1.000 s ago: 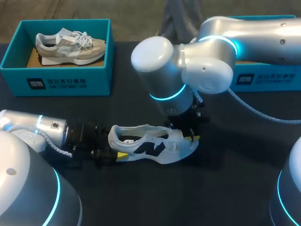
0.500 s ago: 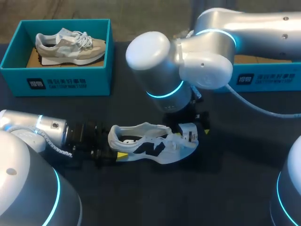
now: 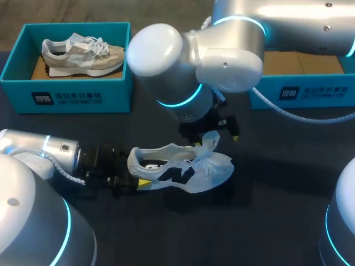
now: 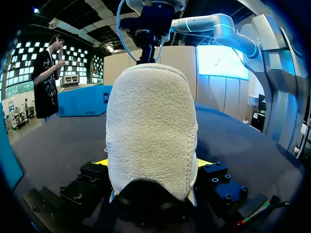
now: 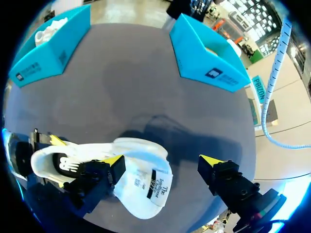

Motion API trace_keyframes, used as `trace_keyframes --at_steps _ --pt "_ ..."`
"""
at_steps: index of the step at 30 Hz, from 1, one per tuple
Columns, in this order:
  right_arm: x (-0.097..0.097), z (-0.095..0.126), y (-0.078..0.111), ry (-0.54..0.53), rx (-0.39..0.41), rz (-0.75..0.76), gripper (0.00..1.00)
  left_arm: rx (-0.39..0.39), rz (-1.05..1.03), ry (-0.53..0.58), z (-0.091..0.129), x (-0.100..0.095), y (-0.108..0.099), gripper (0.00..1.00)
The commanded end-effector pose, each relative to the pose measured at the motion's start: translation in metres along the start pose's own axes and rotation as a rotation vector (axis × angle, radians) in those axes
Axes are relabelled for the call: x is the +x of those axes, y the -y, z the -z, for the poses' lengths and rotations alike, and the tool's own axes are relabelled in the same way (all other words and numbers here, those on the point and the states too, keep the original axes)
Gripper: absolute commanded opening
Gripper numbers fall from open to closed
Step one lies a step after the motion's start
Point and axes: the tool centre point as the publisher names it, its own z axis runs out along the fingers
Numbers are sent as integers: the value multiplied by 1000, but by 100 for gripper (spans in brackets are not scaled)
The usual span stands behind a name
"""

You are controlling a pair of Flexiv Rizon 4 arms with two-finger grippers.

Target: Take the shoe out of the shoebox, open the shoe tongue, remove and reinsert the insole, then place the shoe into the shoebox

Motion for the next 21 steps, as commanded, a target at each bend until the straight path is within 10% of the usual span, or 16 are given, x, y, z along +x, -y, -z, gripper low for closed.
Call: trace_keyframes --at_steps 1,11,12,14,16,21 --pt "11 16 -2 23 -40 -87 100 -1 1 -2 -2 3 -5 0" --pt "43 42 -23 -138 -136 310 100 -1 1 -2 -2 3 -5 0" --pt "45 44 -25 -146 -147 345 95 -1 1 -2 -2 3 -5 0" --pt "50 48 -27 -195 -172 440 41 -1 1 -2 -2 3 -5 0" --pt "53 51 -29 -221 -188 540 7 -1 1 -2 -2 3 -5 0" --pt "63 57 -28 -290 -201 818 0 -1 1 -2 -2 3 -5 0"
